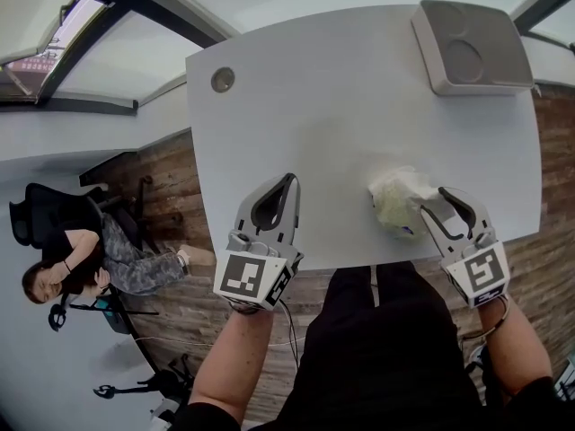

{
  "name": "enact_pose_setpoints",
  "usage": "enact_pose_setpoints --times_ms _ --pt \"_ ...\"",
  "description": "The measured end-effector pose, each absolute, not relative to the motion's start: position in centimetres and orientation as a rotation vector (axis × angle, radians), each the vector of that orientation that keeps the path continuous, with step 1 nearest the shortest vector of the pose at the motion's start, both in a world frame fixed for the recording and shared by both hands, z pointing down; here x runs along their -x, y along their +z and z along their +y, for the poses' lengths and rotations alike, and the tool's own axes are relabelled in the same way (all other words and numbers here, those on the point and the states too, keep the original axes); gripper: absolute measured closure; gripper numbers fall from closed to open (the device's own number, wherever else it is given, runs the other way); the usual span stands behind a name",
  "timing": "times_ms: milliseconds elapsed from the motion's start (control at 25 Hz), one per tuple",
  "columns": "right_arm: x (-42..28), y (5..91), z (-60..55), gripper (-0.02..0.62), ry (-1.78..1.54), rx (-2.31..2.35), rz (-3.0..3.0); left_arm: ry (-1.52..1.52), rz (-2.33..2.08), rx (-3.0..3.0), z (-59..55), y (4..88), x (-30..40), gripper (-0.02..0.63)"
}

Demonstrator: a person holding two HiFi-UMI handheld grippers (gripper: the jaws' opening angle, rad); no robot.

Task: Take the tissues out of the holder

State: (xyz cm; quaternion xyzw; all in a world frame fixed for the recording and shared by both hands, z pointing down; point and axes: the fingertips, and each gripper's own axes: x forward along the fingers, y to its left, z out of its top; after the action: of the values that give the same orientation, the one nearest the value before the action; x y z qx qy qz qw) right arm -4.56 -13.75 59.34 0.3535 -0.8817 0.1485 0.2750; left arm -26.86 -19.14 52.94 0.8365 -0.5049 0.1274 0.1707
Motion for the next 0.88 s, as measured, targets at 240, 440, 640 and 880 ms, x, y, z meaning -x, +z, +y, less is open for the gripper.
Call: enact_pose_setpoints --times_ms 240,440,640,880 --pt "5.0 61.7 -13.2 0.443 0.453 -0.914 -2.356 0.366 -1.430 -2.352 -18.8 54.6 26.9 0.601" --pt "5.0 62.7 -13.2 0.443 0.502 -0.921 -2.334 0.384 -1.427 -2.314 -18.2 55.5 27.5 0.601" --pt "5.3 64.0 -12.7 0.445 0.542 -0.884 -2.325 0.388 -1.435 -2.298 -17.8 56.5 28.2 0.601" --pt "5.0 64.4 -12.9 0.554 0.547 -0.890 -2.305 0.382 -1.445 -2.293 -17.8 56.4 28.5 0.601"
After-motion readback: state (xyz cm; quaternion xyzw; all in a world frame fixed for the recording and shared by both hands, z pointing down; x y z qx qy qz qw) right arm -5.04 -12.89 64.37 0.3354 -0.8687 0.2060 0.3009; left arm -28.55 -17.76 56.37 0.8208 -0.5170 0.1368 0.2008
